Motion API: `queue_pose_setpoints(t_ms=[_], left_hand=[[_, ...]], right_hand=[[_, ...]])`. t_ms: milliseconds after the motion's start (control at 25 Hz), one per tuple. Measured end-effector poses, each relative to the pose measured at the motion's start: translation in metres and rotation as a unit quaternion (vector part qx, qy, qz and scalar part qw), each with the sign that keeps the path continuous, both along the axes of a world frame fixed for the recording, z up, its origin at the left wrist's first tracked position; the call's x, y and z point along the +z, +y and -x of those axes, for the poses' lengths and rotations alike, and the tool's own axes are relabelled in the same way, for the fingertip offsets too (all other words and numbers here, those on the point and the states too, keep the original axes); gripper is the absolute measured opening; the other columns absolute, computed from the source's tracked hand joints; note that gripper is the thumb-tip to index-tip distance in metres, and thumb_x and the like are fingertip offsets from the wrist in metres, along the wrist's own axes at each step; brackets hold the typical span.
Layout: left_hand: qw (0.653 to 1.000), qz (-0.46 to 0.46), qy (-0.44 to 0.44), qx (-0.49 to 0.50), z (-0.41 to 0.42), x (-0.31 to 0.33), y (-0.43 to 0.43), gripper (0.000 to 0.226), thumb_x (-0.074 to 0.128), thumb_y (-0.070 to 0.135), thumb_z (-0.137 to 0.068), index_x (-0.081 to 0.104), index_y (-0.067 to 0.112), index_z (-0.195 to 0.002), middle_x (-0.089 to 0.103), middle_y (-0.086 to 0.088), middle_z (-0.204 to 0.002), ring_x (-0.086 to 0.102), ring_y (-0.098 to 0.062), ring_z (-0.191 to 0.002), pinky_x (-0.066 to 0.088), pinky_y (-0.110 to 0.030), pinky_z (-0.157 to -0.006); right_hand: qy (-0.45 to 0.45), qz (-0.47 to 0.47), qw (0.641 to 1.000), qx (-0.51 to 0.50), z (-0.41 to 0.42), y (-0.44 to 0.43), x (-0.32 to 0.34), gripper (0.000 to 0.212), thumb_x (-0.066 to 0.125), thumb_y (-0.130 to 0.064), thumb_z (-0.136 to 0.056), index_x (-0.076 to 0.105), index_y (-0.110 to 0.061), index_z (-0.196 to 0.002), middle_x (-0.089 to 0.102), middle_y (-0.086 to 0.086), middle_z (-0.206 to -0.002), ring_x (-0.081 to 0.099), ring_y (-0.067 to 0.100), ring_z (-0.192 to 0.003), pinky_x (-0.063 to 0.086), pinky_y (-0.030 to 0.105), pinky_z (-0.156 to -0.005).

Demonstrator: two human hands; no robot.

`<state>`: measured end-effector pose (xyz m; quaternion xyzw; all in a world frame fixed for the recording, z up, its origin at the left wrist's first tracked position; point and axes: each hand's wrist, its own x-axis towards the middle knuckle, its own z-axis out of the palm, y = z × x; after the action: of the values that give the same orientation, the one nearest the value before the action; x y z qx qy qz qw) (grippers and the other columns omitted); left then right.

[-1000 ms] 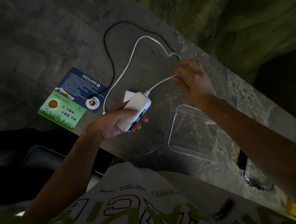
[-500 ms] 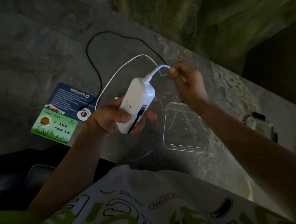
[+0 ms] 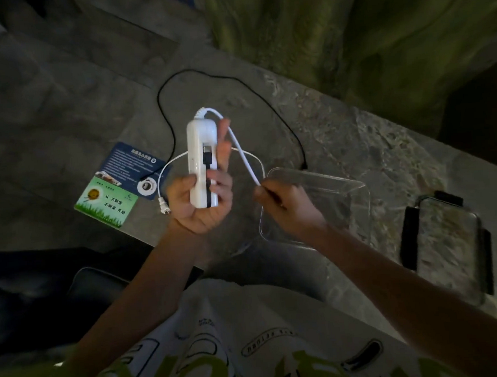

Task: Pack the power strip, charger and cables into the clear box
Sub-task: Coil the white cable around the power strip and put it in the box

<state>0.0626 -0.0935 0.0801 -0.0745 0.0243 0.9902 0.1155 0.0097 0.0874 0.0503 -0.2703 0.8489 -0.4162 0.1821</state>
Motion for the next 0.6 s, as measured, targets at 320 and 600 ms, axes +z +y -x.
queue_pose_setpoints(t_ms=[320,600], left_hand=[[0.995,0.023,0.046,0.086,-0.013,0.015,0.011,0.083,0.057,-0.015,-0.075,0.028,0.015,-0.147,0.014,-0.017,-0.158,0.01,-0.028,-0.147,0.022,-0.046,-0.115],[0.971,0.176,-0.01,0.163,0.004,0.013,-0.024,0.105,0.079,-0.003,-0.049,0.037,0.013,-0.144,0.04,-0.018,-0.149,0.031,-0.031,-0.141,0.02,-0.048,-0.116]], right_hand=[[-0.026,0.023,0.997,0.07,-0.035,0.014,0.006,0.017,0.051,-0.03,-0.098,0.052,-0.024,-0.082,0.054,0.002,-0.064,0.051,0.017,-0.058,0.045,0.031,-0.062],[-0.012,0.029,0.999,-0.003,-0.034,0.005,0.016,0.013,0.057,-0.023,-0.095,0.057,-0.027,-0.083,0.051,-0.01,-0.06,0.051,0.005,-0.057,0.04,0.014,-0.061]])
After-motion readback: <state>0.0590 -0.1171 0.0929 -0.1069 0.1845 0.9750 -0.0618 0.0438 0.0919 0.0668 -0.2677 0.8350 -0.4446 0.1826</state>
